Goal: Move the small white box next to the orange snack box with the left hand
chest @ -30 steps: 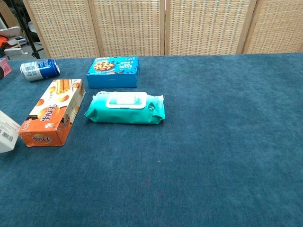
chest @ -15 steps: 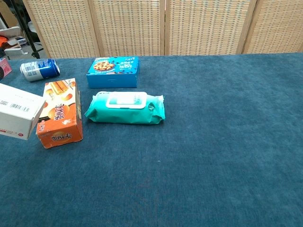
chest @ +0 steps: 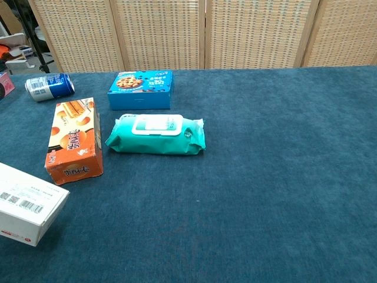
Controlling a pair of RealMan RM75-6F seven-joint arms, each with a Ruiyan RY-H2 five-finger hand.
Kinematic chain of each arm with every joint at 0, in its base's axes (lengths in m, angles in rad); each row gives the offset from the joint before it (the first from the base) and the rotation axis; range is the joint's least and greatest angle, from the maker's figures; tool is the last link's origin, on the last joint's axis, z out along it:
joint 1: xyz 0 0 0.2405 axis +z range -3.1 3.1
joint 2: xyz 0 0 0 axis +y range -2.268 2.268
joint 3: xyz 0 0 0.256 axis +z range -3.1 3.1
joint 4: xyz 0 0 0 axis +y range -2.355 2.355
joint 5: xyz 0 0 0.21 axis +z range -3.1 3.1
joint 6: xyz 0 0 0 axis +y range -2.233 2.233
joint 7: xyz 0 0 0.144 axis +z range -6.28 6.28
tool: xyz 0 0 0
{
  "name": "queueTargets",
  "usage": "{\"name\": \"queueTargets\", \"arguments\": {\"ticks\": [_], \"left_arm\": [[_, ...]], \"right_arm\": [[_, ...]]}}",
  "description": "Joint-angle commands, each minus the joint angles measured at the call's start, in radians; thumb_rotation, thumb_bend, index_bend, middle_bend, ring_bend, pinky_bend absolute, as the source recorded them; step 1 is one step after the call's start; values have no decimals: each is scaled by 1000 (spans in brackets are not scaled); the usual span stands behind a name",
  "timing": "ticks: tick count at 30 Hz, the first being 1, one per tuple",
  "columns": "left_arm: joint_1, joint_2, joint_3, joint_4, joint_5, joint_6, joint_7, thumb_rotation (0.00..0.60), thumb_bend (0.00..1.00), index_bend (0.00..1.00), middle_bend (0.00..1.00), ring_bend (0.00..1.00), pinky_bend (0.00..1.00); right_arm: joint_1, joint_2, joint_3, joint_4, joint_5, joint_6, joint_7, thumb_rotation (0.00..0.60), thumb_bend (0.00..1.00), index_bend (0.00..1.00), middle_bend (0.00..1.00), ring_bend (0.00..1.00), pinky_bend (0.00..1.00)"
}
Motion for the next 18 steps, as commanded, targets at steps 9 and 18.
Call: {"name": "queueTargets", "arguments": {"ticks": [9, 18], "left_arm": [[25, 14, -2, -55, -59, -38, 273, 600, 119, 38, 0, 0, 0], [99, 165, -4, -295, -91, 56, 625, 600, 79, 0, 0, 0, 0]], "right_arm": [[1, -1, 0, -2, 2, -2, -3, 600, 0, 0, 0, 0, 0], [4, 4, -5, -4, -5, -10, 6, 600, 0, 0, 0, 0, 0]]}}
